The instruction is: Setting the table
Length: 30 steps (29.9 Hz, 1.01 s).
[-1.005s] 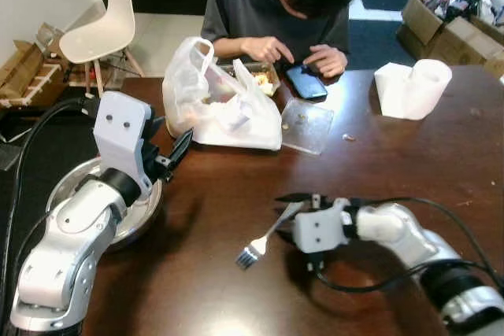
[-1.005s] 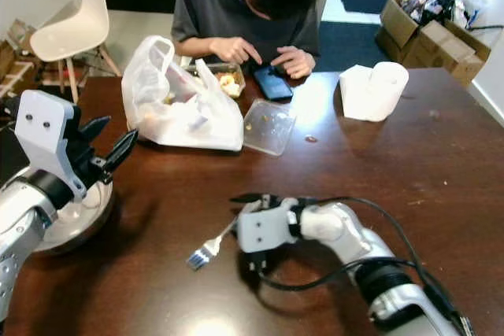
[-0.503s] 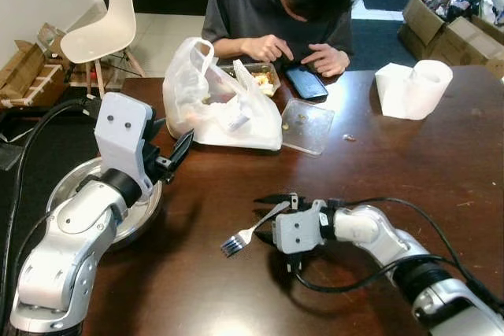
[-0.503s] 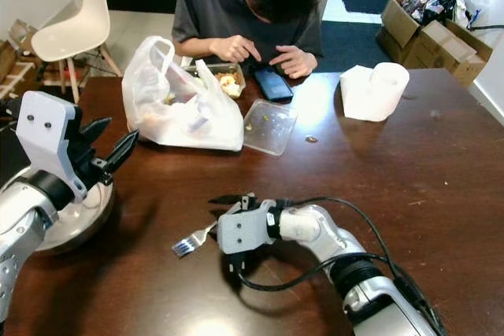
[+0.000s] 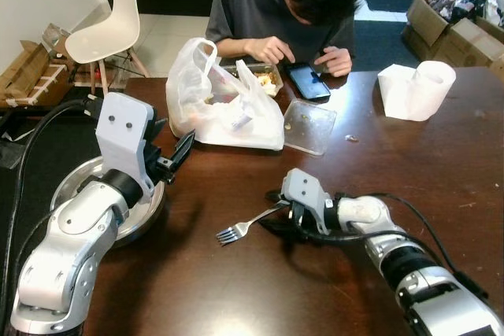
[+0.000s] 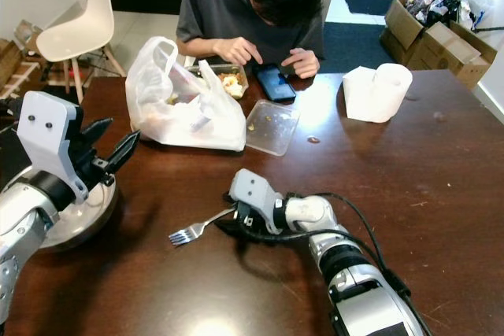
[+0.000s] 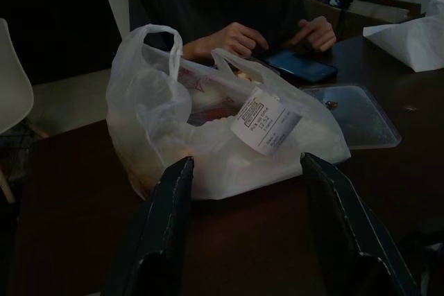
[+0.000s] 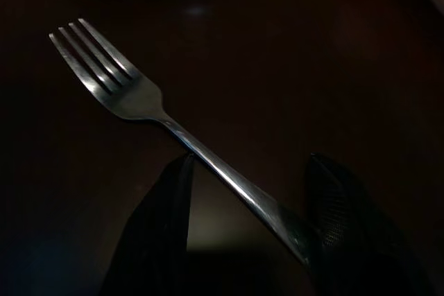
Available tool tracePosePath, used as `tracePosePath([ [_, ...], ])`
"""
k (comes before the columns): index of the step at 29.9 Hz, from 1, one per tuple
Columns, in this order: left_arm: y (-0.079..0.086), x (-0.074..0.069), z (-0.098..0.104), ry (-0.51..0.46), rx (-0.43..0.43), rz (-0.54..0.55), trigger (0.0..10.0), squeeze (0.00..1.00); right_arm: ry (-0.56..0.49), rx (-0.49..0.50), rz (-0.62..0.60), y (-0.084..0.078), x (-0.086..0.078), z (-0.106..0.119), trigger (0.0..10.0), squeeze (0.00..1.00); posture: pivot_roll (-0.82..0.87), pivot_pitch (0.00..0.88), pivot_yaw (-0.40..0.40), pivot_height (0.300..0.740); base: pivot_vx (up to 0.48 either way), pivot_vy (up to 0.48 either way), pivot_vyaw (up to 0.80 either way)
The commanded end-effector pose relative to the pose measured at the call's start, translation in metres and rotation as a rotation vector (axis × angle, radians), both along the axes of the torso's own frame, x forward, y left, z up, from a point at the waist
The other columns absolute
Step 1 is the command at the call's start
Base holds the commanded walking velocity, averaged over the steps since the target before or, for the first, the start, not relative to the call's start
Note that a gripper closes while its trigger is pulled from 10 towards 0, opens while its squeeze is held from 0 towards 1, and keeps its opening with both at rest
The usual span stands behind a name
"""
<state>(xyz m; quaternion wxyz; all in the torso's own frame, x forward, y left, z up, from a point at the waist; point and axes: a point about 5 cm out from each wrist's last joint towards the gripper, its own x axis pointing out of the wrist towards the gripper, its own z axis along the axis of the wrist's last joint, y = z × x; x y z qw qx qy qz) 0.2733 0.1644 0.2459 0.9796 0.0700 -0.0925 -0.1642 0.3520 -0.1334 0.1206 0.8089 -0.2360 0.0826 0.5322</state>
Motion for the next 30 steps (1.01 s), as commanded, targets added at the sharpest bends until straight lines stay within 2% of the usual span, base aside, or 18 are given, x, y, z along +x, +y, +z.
tracePosePath([
  [1,0.001,-0.002,-0.003,0.020,-0.001,0.004,10.0,0.00,0.122,-0.016,-0.015,-0.006,-0.005,-0.015,10.0,0.00,0.09,0.095,0.108,0.740,0.000,0.000,0.00],
  [9,0.000,-0.004,-0.004,0.024,-0.004,0.006,10.0,0.00,0.336,0.024,0.024,-0.012,-0.009,-0.017,10.0,0.00,0.10,0.098,0.103,0.740,0.000,0.000,0.00],
  [13,-0.001,-0.003,-0.005,0.028,-0.008,0.001,10.0,0.00,0.395,-0.008,0.071,-0.019,-0.013,-0.019,10.0,0.00,0.09,0.100,0.107,0.740,0.000,0.000,0.00],
  [14,-0.002,-0.003,-0.005,0.028,-0.008,0.000,10.0,0.00,0.399,-0.011,0.073,-0.019,-0.014,-0.019,6.8,0.00,0.09,0.100,0.107,0.740,0.000,0.000,0.00],
  [15,-0.002,-0.003,-0.005,0.028,-0.008,0.000,10.0,0.00,0.399,-0.011,0.073,-0.019,-0.014,-0.019,6.8,0.00,0.09,0.100,0.107,0.740,0.000,0.000,0.00],
  [16,-0.002,-0.003,-0.005,0.028,-0.010,-0.001,10.0,0.00,0.402,-0.043,0.086,-0.022,-0.015,-0.020,4.2,0.00,0.08,0.100,0.107,0.740,0.000,0.000,0.00],
  [17,-0.002,-0.003,-0.005,0.028,-0.010,-0.001,10.0,0.00,0.402,-0.043,0.086,-0.022,-0.015,-0.020,4.2,0.00,0.08,0.100,0.107,0.740,0.000,0.000,0.00],
  [18,-0.002,-0.003,-0.005,0.028,-0.010,-0.001,10.0,0.00,0.404,-0.060,0.094,-0.024,-0.016,-0.021,2.7,0.00,0.08,0.100,0.107,0.740,0.000,0.000,0.00],
  [19,-0.002,-0.003,-0.005,0.028,-0.011,-0.002,10.0,0.00,0.404,-0.081,0.103,-0.025,-0.018,-0.022,2.1,0.00,0.08,0.099,0.105,0.740,0.000,0.000,0.00],
  [20,-0.002,-0.003,-0.005,0.028,-0.011,-0.002,10.0,0.00,0.404,-0.081,0.103,-0.025,-0.018,-0.022,2.1,0.00,0.08,0.099,0.105,0.740,0.000,0.000,0.00],
  [21,-0.002,-0.003,-0.005,0.028,-0.012,-0.001,10.0,0.00,0.411,-0.108,0.121,-0.028,-0.020,-0.024,0.0,0.00,0.08,0.099,0.105,0.740,0.000,0.000,0.00],
  [30,-0.003,-0.002,-0.006,0.029,-0.017,0.000,10.0,0.00,0.424,-0.143,0.212,-0.032,-0.030,-0.025,0.0,0.00,0.07,0.097,0.103,0.740,0.000,0.000,0.00],
])
